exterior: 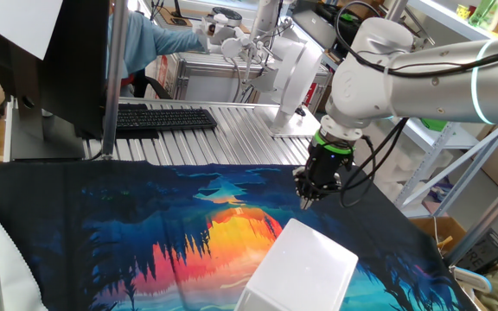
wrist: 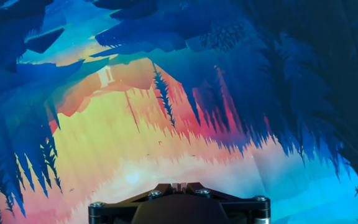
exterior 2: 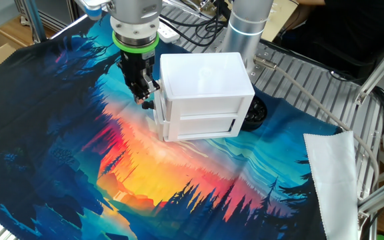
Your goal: Grasp the handle and close the drawer
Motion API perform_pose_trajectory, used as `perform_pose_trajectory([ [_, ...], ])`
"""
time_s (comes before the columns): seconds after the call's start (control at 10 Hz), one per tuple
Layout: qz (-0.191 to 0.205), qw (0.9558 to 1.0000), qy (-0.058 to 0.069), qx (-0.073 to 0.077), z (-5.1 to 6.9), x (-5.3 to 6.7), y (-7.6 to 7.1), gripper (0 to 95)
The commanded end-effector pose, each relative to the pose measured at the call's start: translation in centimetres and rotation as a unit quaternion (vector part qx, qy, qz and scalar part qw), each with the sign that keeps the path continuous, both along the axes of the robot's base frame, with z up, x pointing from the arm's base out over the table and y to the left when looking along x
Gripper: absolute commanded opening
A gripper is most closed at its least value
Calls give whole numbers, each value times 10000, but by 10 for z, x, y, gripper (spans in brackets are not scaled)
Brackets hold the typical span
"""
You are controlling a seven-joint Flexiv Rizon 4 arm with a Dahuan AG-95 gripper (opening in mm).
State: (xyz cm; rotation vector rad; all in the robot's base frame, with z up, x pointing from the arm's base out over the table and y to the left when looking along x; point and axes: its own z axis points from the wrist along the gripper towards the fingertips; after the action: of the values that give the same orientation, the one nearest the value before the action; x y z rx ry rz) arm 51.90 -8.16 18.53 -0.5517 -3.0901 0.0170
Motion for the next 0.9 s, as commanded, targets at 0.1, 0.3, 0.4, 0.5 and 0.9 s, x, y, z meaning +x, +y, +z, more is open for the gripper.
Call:
perform_pose_trajectory([
  [0.1,38,10000,0,-2,0,0,0,0],
  [0.3,-64,10000,-4,1,0,0,0,0],
  [0.4,-85,10000,-4,10,0,0,0,0],
  [0.5,-88,9999,-3,47,0,0,0,0],
  [0.9,-262,9992,3,289,0,1,0,0],
])
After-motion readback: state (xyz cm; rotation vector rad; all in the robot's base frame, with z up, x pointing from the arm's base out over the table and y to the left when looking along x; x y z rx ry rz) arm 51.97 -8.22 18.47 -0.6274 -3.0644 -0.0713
